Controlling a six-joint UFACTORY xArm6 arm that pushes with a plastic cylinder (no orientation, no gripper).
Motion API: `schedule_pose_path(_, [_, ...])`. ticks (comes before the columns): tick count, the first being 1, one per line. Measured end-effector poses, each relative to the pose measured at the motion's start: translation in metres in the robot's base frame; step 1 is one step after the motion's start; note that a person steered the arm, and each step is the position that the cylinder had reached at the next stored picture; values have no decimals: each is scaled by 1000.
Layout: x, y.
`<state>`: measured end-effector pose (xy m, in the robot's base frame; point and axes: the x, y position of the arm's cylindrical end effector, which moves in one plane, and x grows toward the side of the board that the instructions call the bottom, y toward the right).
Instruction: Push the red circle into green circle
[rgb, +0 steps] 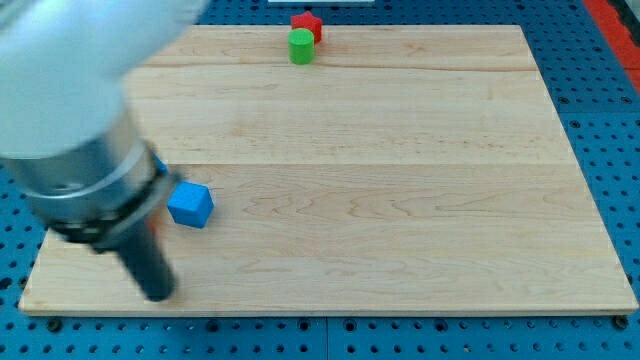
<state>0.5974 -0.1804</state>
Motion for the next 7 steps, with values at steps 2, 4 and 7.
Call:
schedule_pose_path(2, [-42,-91])
schedule_pose_path(4, [-56,-1])
schedule_pose_path(7, [-59,112])
